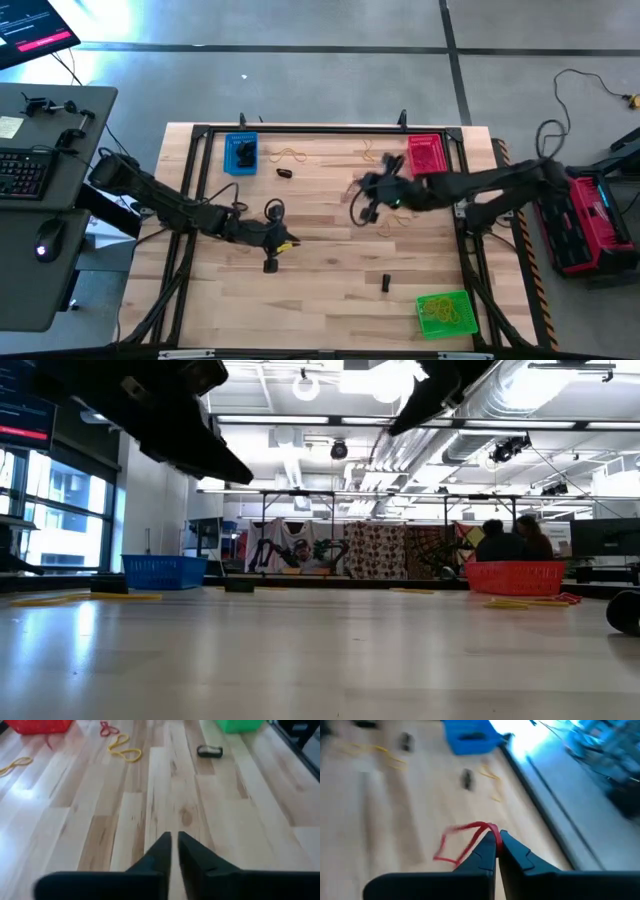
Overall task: Sort rubber bands into baskets
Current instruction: Put the red rubber band into red bin
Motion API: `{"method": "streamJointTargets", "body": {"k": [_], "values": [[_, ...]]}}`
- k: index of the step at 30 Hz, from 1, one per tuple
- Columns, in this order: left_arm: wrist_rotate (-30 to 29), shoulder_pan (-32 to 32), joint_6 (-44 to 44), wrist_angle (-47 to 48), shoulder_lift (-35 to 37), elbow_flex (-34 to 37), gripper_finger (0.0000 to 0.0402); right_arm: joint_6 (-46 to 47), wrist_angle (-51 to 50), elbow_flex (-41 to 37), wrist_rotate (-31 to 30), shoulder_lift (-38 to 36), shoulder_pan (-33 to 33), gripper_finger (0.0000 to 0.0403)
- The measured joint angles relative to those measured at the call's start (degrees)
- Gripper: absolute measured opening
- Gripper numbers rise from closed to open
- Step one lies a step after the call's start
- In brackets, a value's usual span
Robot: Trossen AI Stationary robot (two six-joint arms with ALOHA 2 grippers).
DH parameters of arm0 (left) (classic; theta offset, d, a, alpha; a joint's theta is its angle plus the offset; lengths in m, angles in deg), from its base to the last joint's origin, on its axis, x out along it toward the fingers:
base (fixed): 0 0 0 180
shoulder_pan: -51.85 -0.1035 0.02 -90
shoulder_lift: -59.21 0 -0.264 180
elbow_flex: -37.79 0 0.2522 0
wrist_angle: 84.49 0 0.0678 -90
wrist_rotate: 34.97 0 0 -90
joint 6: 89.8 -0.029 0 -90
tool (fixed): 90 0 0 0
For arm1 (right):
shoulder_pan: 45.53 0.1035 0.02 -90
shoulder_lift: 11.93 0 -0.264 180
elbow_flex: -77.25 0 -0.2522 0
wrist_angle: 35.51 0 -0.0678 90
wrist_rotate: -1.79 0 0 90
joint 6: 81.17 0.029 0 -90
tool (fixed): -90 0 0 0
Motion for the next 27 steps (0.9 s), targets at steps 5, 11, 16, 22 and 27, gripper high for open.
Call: {"method": "streamJointTargets", "body": {"k": [5, 11, 16, 22, 27], "values": [[0.8, -2.4, 0.4, -1.7, -0.1, 0.0, 0.0006, 2.9, -14.8, 5.4, -5.1, -4.5, -4.6, 0.0], [8.3, -7.6, -2.9, -7.5, -0.7, 0.0, 0.0001, 9.6, -28.2, 7.0, -10.2, -8.6, -12.0, 0.0], [16.3, -12.3, -7.3, -13.7, -2.2, 0.0, 0.0, 15.7, -36.4, 7.0, -15.4, -9.2, -19.7, 0.0], [18.4, -16.4, -9.0, -14.2, -2.3, 0.1, 0.0, 16.5, -37.5, 7.0, -17.0, -7.4, -30.7, 0.0], [20.0, -18.0, -10.4, -18.1, -2.3, 1.8, 0.0, 13.5, -32.7, 3.3, -16.3, -5.5, -39.0, 0.0]]}}
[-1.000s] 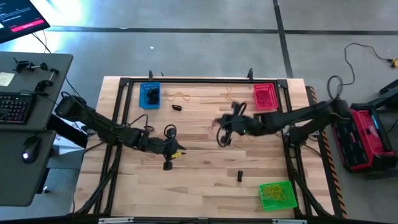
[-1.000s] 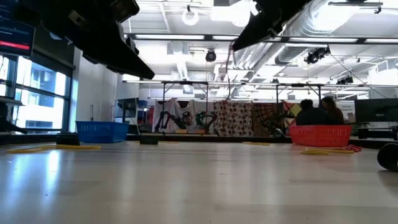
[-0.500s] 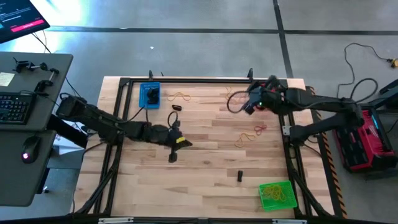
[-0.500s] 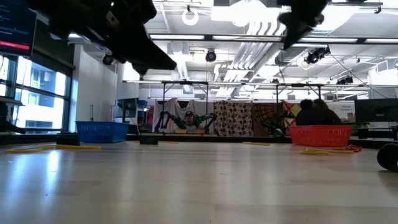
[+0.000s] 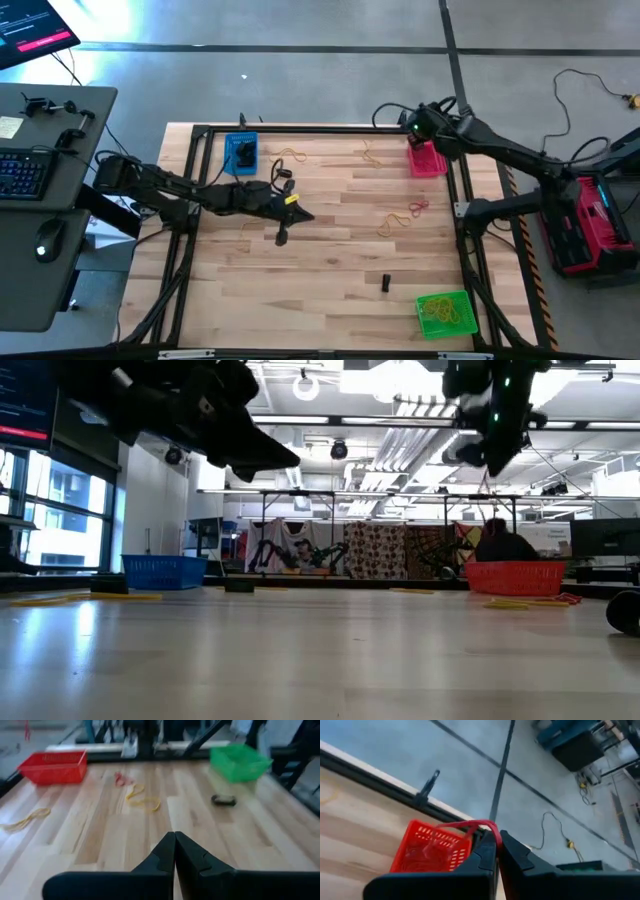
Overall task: Sort rubber bands into baskets
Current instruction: Put the red rubber band into red bin
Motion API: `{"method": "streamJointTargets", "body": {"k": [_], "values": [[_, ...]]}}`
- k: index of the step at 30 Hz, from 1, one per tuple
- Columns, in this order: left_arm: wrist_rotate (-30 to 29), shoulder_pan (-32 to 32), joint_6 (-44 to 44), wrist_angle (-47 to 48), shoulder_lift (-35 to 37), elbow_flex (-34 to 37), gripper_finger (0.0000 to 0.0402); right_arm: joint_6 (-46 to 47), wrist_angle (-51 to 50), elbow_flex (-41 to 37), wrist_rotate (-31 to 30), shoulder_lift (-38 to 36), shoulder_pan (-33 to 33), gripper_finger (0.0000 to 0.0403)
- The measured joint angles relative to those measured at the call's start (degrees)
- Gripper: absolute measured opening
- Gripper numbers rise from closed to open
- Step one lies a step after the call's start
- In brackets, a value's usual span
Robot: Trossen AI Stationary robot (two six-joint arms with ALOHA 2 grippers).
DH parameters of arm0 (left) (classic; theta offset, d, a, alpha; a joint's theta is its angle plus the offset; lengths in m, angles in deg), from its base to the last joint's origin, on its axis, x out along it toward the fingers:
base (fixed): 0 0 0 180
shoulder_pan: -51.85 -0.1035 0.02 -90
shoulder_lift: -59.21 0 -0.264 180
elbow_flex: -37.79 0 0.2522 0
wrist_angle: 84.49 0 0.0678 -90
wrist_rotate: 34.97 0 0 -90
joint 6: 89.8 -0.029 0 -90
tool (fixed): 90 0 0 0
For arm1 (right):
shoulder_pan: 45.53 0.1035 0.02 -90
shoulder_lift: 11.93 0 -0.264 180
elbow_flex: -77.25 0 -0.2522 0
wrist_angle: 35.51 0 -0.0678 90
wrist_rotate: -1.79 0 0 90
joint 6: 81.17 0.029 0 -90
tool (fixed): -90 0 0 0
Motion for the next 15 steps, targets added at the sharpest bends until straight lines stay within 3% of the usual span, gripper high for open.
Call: {"method": "streamJointTargets", "body": {"k": [6, 15], "values": [[4.3, -2.3, 4.4, -15.6, 0.0, 7.2, 0.0, -4.2, 12.0, -10.5, 7.0, 0.2, -6.3, 0.0], [4.6, -2.4, 5.0, -18.8, 0.2, 9.4, 0.0, -4.4, 18.6, -20.3, 13.5, 0.2, -10.9, 0.0]]}}
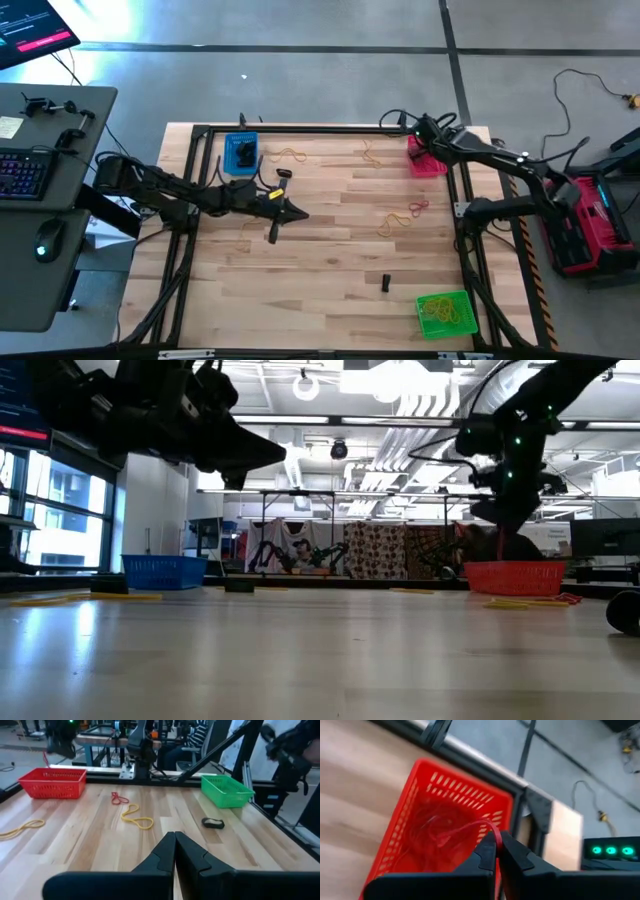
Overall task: Sort rubber bands into baskets
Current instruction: Put the red rubber band into red bin, then put the yellow rubber band into the green bin
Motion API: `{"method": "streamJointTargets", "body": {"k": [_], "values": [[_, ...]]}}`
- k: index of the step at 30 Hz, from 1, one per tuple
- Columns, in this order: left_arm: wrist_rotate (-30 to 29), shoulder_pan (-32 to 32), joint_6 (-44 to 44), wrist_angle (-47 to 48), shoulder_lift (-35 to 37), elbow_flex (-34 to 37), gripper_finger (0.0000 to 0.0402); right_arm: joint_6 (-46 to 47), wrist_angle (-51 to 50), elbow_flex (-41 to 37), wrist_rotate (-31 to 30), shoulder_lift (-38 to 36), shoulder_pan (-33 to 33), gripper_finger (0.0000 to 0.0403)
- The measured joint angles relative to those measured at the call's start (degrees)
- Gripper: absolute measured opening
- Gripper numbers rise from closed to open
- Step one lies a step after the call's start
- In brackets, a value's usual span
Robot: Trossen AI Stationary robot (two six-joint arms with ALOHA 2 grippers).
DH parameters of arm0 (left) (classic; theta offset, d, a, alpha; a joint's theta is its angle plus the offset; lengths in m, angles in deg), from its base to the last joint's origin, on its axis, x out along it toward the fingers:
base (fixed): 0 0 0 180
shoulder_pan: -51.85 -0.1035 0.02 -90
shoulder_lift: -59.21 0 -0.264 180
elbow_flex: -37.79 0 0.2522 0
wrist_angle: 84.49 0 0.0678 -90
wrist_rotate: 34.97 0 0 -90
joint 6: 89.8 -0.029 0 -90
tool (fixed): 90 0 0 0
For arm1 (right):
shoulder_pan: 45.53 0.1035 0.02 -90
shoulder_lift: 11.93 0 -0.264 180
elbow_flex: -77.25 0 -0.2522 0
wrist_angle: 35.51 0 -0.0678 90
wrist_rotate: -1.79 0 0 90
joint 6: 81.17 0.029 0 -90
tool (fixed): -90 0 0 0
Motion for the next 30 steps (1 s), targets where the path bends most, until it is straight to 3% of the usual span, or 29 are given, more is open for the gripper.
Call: {"method": "streamJointTargets", "body": {"k": [5, 8, 13, 18, 23, 27, 30], "values": [[0.1, 0.3, 0.7, -0.2, 0.0, 0.0, 0.0, 1.3, 3.2, -4.3, 4.9, 0.0, -0.4, 0.0], [-3.0, -0.3, 4.9, -0.7, 0.0, 0.0, 0.0, 2.7, 3.6, -6.0, 7.5, 0.0, -0.4, 0.0], [-2.5, -1.3, 4.5, -0.8, 0.0, 0.0, 0.0, 7.5, 3.1, -7.0, 8.6, 0.0, -0.4, 0.0003], [-2.5, -2.2, 4.9, 2.6, 1.6, 0.0, 0.0, 6.0, 3.1, -7.0, 9.6, 0.0, -0.2, 0.0026], [-3.0, -6.3, 3.2, 13.5, 5.8, -0.1, 0.0, 6.3, 3.1, -7.0, 9.2, 0.0, -0.2, 0.0074], [-3.0, -11.2, -0.2, 29.3, 8.9, -3.0, 0.0, 6.3, 2.4, -6.6, 8.9, 0.0, -0.2, 0.0111], [-2.3, -14.4, -4.8, 40.8, 8.9, -7.1, 0.0, 6.3, 1.9, -5.9, 9.0, 0.0, 0.2, 0.0114]]}}
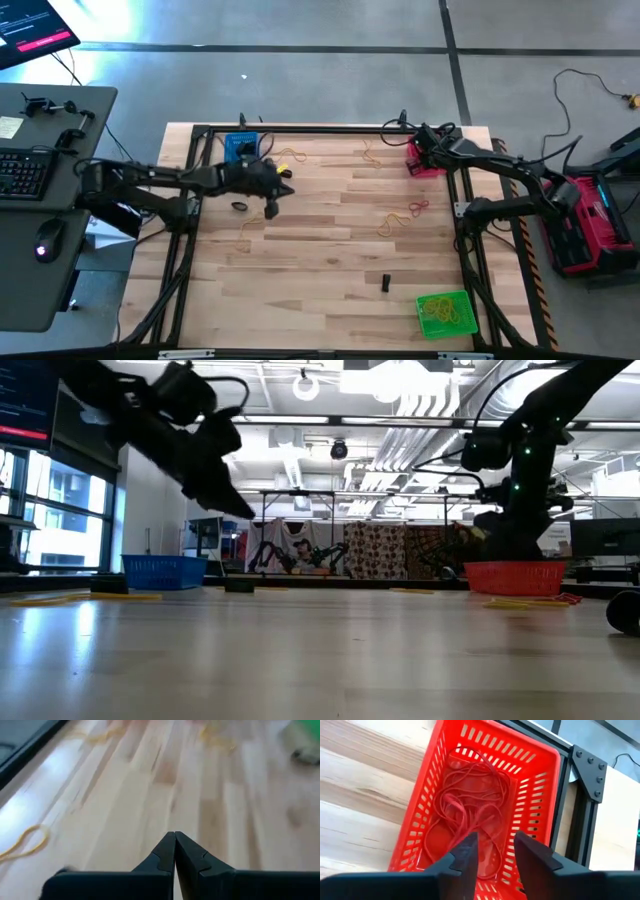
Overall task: Sort rubber bands into baskets
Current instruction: Put the yellow rubber band into the green bin
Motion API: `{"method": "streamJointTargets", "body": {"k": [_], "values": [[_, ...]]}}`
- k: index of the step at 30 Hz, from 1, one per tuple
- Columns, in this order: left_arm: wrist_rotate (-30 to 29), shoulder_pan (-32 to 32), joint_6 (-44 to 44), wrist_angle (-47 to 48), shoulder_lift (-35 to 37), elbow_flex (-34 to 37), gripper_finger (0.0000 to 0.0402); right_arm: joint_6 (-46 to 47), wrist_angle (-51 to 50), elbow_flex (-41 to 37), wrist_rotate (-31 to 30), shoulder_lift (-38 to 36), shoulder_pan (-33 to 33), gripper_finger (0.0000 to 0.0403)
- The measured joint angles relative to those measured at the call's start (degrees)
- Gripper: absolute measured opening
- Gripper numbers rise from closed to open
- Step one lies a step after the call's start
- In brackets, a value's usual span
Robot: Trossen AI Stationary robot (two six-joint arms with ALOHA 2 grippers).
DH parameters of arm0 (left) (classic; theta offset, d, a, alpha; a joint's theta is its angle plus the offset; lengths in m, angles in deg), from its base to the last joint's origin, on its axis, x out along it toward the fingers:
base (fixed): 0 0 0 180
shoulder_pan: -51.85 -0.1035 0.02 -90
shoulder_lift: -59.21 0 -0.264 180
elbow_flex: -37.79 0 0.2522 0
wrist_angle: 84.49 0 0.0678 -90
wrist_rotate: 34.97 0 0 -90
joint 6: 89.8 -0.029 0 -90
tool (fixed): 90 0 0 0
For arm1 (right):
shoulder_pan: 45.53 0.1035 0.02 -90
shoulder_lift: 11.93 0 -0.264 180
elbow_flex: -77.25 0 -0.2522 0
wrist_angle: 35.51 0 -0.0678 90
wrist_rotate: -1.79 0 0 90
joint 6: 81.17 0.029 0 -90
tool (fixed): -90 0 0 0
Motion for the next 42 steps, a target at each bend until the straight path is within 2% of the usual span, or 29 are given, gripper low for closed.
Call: {"method": "streamJointTargets", "body": {"k": [4, 6, 8, 12, 15, 21, 26, 34, 39, 42], "values": [[-0.4, -4.1, -5.4, 10.0, -0.8, -4.4, 0.0, -1.2, 0.1, 0.6, 0.4, 0.0, 1.9, 0.0069], [-0.4, -6.2, -7.3, 12.3, -0.9, -6.0, 0.0, -1.7, 0.7, 0.6, 0.5, 0.0, 3.2, 0.0028], [-0.3, -8.2, -8.7, 14.1, -0.9, -7.1, 0.0, -2.0, 1.6, 0.6, 0.5, -0.1, 4.5, 0.0009], [-0.1, -12.0, -10.7, 18.3, -2.0, -9.9, 0.0, -2.4, 3.9, 0.6, 0.3, -0.1, 7.3, 0.0021], [2.5, -14.2, -12.1, 22.0, -4.9, -12.5, 0.0, -3.3, 4.9, 0.6, 0.0, -1.0, 9.0, 0.0013], [3.7, -15.3, -14.8, 26.7, -11.5, -17.5, 0.0, -3.6, 7.0, 0.6, -0.1, -6.6, 13.0, 0.0004], [2.3, -15.3, -17.8, 27.8, -13.7, -19.1, 0.0005, -3.5, 8.8, 0.6, -0.1, -10.9, 18.6, 0.0001], [-0.2, -14.5, -18.7, 28.5, -14.3, -19.1, 0.0063, -1.2, 14.1, 0.6, -3.2, -11.1, 28.2, 0.0], [-6.5, -15.0, -18.0, 23.7, -17.8, -19.1, 0.0097, -1.3, 17.3, 0.6, -3.5, -10.0, 32.5, 0.0], [-6.9, -16.5, -17.9, 21.1, -20.4, -19.8, 0.0105, -0.9, 18.2, 0.6, -3.5, -9.6, 34.2, 0.0]]}}
